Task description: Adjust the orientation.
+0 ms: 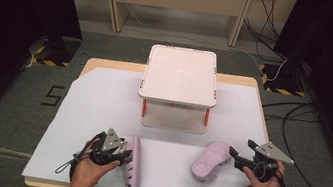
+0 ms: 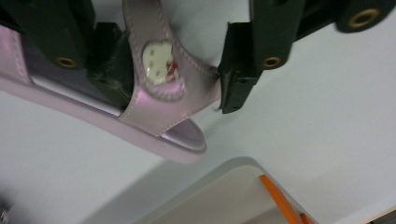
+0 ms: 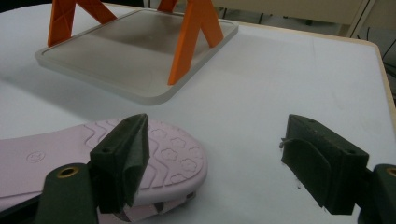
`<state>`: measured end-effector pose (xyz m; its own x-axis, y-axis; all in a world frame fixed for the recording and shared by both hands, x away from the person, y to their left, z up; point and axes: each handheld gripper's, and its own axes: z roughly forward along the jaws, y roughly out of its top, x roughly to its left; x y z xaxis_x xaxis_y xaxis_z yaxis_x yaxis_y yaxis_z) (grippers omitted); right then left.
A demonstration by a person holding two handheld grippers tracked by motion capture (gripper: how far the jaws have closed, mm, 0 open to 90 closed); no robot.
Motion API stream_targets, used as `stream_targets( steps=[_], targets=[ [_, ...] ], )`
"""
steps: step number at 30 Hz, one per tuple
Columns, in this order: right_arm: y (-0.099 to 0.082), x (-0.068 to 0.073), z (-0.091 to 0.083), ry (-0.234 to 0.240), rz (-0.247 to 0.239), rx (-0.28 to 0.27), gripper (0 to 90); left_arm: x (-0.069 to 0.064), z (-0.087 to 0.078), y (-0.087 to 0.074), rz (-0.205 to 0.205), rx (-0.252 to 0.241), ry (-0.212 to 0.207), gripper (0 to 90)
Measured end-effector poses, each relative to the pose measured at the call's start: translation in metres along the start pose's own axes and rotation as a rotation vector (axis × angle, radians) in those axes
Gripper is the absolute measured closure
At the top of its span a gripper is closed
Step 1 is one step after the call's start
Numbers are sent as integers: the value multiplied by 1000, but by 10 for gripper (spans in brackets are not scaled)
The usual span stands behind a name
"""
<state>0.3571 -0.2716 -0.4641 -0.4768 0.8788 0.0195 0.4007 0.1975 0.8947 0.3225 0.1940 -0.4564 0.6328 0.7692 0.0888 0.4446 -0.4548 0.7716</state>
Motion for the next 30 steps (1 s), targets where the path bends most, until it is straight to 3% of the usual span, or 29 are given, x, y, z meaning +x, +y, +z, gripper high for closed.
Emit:
stream_targets(
  steps=[1, 2, 6, 9, 10, 13, 16, 18, 23, 24, 26, 28, 30],
  targets=[
    [0, 0, 0, 0, 0, 0, 238, 0, 0, 0, 0, 0, 0, 485],
    [0, 0, 0, 1, -3, 0, 237, -2, 5, 1, 2, 5, -26, 484],
    [0, 0, 0, 2, -2, -4, 238, -6, 7, 2, 29, -12, -16, 482],
    [0, 0, 0, 2, 1, -3, 238, -6, 7, 3, 15, -32, -22, 454],
    [0, 0, 0, 2, -1, -5, 238, -7, 8, 2, -6, -53, -40, 437],
    [0, 0, 0, 2, 2, -2, 238, -10, 9, 3, 7, -48, -50, 439],
    [0, 1, 0, 2, 5, -3, 238, -13, 10, 4, 2, -77, -60, 432],
    [0, 1, 0, 3, 7, -3, 238, -16, 10, 6, 29, -67, -66, 435],
    [0, 0, -1, 2, 1, -4, 238, -22, 8, 10, -1, -141, -77, 322],
    [0, 0, 0, 2, 2, -4, 238, -25, 7, 12, 8, -146, -100, 353],
    [0, 1, 0, 4, -1, 0, 238, -29, 7, 15, 32, -147, -106, 352],
    [0, 1, 0, 3, -3, 0, 238, -33, 9, 15, 36, -153, -131, 338],
    [0, 1, -1, 5, 1, -4, 238, -34, 9, 15, 48, -149, -125, 284]
  ],
)
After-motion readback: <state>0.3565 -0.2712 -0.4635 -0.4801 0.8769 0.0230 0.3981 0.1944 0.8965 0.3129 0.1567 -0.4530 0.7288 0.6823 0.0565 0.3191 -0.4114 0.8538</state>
